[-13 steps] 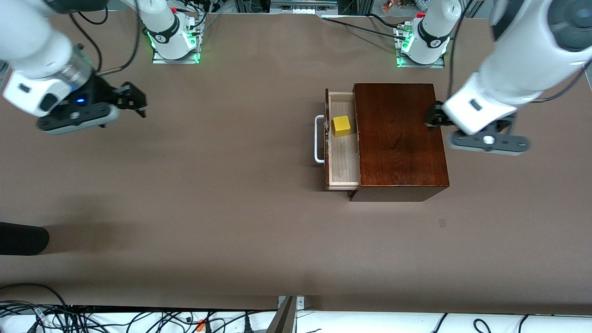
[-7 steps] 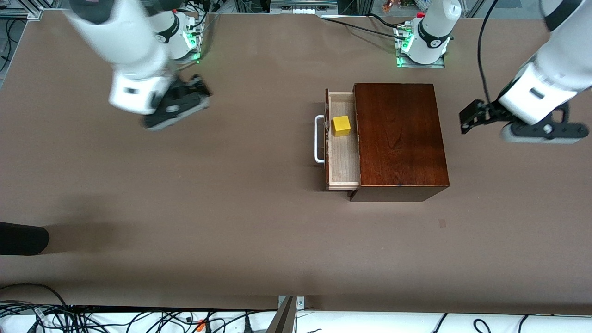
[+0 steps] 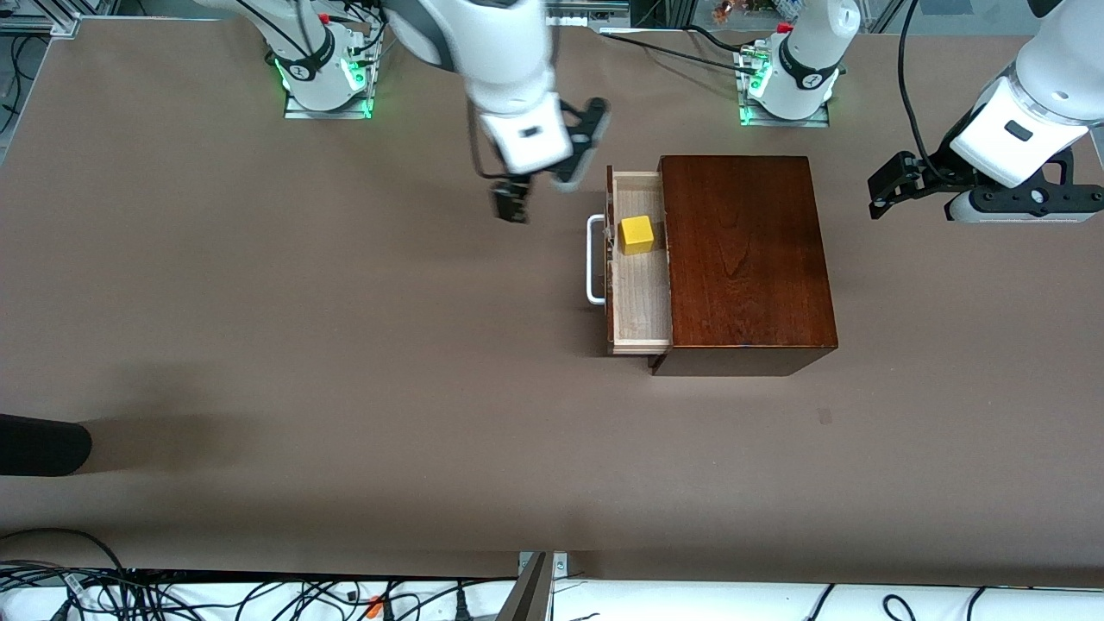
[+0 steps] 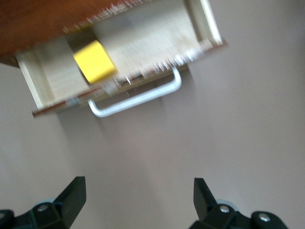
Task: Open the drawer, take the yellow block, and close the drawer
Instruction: 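Release the handle and lift the left gripper back toward rest, then lower the right gripper into the drawer and grasp the yellow cube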
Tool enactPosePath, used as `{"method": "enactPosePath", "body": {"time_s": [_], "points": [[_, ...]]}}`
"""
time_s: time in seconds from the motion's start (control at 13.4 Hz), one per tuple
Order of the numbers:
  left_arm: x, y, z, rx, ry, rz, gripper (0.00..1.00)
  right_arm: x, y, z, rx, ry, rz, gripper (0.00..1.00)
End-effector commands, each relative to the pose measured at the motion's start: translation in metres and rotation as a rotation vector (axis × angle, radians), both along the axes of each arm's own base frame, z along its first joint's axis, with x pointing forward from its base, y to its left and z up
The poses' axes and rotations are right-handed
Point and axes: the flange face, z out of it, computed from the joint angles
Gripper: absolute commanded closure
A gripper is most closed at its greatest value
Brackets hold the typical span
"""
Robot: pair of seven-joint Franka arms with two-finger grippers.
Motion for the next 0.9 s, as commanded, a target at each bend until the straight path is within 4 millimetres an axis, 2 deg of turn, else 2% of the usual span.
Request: {"method": "enactPosePath", "body": {"time_s": [0.0, 0.07, 0.3, 0.6, 0.82], "points": [[0.000, 0.000, 0.006, -0.019, -0.009, -0.014, 0.00, 0.004, 0.058, -0.020, -0.024, -0.074, 0.133, 0.00], [0.001, 0.001, 0.006, -0.020, -0.008, -0.012, 0.00, -0.002, 0.074, -0.025, -0.020, -0.082, 0.178, 0.00], [0.001, -0.003, 0.006, -0.019, -0.009, -0.014, 0.00, -0.014, 0.100, -0.058, -0.020, -0.080, 0.221, 0.00], [0.001, -0.002, 0.006, -0.019, -0.009, -0.014, 0.00, -0.027, 0.127, -0.107, -0.018, -0.100, 0.273, 0.00], [0.001, -0.001, 0.006, -0.019, -0.009, -0.013, 0.00, -0.025, 0.136, -0.132, -0.017, -0.105, 0.282, 0.00]]}}
